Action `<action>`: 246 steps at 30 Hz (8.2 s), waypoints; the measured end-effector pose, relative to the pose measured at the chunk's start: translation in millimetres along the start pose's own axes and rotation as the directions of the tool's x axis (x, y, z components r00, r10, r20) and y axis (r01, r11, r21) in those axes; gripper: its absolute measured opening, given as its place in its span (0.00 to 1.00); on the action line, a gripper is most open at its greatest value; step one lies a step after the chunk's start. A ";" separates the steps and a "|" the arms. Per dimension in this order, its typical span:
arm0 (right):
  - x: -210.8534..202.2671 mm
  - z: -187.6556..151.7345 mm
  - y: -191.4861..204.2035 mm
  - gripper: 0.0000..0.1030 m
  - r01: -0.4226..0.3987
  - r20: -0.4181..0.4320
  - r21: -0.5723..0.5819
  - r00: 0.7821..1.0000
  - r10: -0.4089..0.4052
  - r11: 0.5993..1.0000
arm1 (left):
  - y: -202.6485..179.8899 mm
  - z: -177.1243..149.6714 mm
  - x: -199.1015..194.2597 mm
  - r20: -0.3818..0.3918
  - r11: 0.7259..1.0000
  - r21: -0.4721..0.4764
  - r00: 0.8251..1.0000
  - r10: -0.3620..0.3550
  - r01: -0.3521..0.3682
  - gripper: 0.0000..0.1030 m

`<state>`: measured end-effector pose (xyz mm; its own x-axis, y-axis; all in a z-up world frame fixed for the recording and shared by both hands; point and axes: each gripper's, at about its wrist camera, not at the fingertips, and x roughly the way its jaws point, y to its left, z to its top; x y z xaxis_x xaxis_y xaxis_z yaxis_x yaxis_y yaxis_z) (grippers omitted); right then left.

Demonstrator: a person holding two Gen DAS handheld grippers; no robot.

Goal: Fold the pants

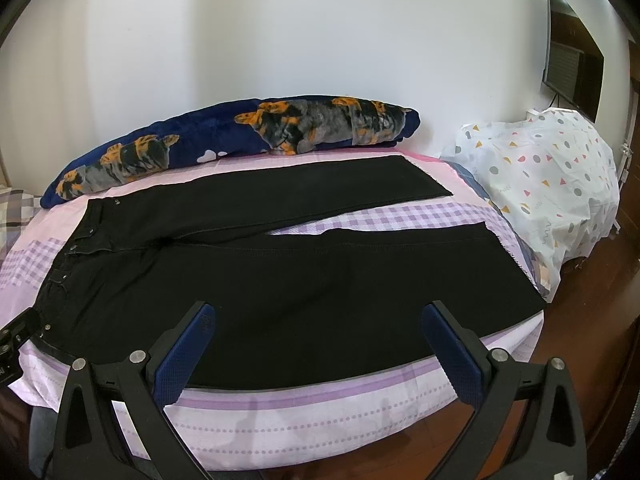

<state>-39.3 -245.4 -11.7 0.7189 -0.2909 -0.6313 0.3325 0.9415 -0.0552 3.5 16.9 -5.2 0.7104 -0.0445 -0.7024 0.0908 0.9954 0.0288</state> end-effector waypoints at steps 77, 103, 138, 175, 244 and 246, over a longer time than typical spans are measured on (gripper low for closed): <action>240.6 154.0 124.4 1.00 -0.250 -0.184 -0.074 0.955 0.233 0.966 | 200.1 188.2 362.8 -0.222 0.719 -0.557 0.759 -0.612 0.417 0.33; 357.1 228.7 167.5 1.00 -0.631 -0.458 -0.318 0.756 0.468 0.708 | 196.5 202.8 325.7 0.033 0.668 -0.556 0.816 -0.577 0.495 0.08; 390.6 242.1 159.8 0.10 -0.852 -0.766 -0.418 0.517 0.382 0.314 | 182.5 212.4 259.2 0.125 0.751 -0.429 0.856 -0.502 0.503 0.08; 194.8 52.4 67.8 0.17 -0.497 -0.455 -0.423 0.840 0.297 0.758 | 139.8 13.2 132.5 -0.227 0.907 -0.246 0.889 -0.397 0.343 0.20; 283.8 95.3 -189.7 0.05 -0.245 -0.051 0.717 0.915 0.400 0.653 | 141.5 30.0 156.5 -0.187 0.775 -0.597 0.903 -0.387 0.209 0.15; 271.8 102.3 -185.4 0.05 -0.236 -0.066 0.675 0.924 0.375 0.699 | 141.4 35.1 157.4 -0.196 0.794 -0.571 0.904 -0.379 0.209 0.15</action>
<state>156.9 -516.5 -94.0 0.7492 0.0958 -0.6554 0.4751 0.6117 0.6325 152.7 147.7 -86.7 0.4714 -0.4009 -0.7855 -0.1783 0.8289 -0.5302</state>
